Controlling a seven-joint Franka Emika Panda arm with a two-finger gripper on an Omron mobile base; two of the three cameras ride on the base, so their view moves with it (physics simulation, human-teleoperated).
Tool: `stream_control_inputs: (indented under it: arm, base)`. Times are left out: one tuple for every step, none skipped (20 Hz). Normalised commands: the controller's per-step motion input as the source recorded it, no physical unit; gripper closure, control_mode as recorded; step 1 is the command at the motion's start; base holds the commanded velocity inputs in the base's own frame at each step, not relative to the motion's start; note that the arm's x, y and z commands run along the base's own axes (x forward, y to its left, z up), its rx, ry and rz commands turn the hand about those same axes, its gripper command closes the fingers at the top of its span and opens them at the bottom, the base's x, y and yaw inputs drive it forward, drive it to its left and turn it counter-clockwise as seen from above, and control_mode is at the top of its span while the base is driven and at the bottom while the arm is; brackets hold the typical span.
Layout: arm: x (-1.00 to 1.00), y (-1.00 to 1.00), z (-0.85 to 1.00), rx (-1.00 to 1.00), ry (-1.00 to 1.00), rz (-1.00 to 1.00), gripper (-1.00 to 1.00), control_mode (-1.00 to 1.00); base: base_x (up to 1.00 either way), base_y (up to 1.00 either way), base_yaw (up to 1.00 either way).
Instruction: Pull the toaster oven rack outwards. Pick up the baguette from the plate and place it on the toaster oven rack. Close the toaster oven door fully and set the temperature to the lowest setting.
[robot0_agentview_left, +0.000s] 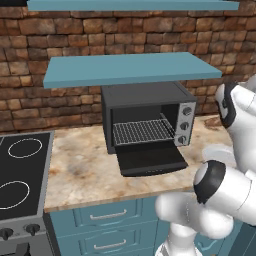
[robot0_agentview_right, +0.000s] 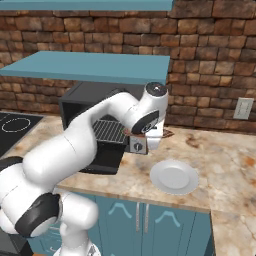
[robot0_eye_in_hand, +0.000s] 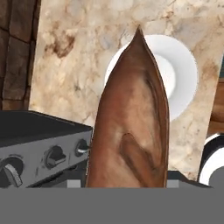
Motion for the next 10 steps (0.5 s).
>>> stream_control_inputs:
  arm:
    - [0.06, 1.0, 0.52, -0.09, -0.12, -0.05, 1.0, -1.0]
    - [0.01, 1.0, 0.46, -0.08, -0.1, -0.05, 1.0, -1.0]
    - [0.0, 1.0, 0.34, -0.08, -0.09, -0.05, 1.0, -1.0]
    - [0.0, 1.0, 0.17, -0.07, -0.09, -0.03, 1.0, -1.0]
    - [0.0, 1.0, 0.0, -0.02, -0.08, -0.02, 1.0, -1.0]
    - [0.0, 0.96, 0.0, 0.0, -0.08, -0.03, 1.0, -1.0]
    - [0.0, 0.95, 0.0, 0.0, -0.1, -0.03, 1.0, -1.0]
    - [0.0, 0.94, 0.0, 0.0, -0.1, -0.03, 1.0, -1.0]
    - [0.0, 0.93, 0.0, 0.0, -0.09, -0.03, 1.0, -1.0]
    - [0.0, 0.87, 0.0, 0.0, -0.05, -0.04, 1.0, -1.0]
  base:
    - [0.0, 0.0, 0.0]
    - [0.0, 0.0, 0.0]
    - [0.0, 0.0, 0.0]
    - [0.0, 0.0, 0.0]
    - [0.0, 0.0, 0.0]
    - [0.0, 0.0, 0.0]
    - [0.0, 0.0, 0.0]
    - [0.0, 0.0, 0.0]
    - [0.0, 0.0, 0.0]
    - [0.0, 0.0, 0.0]
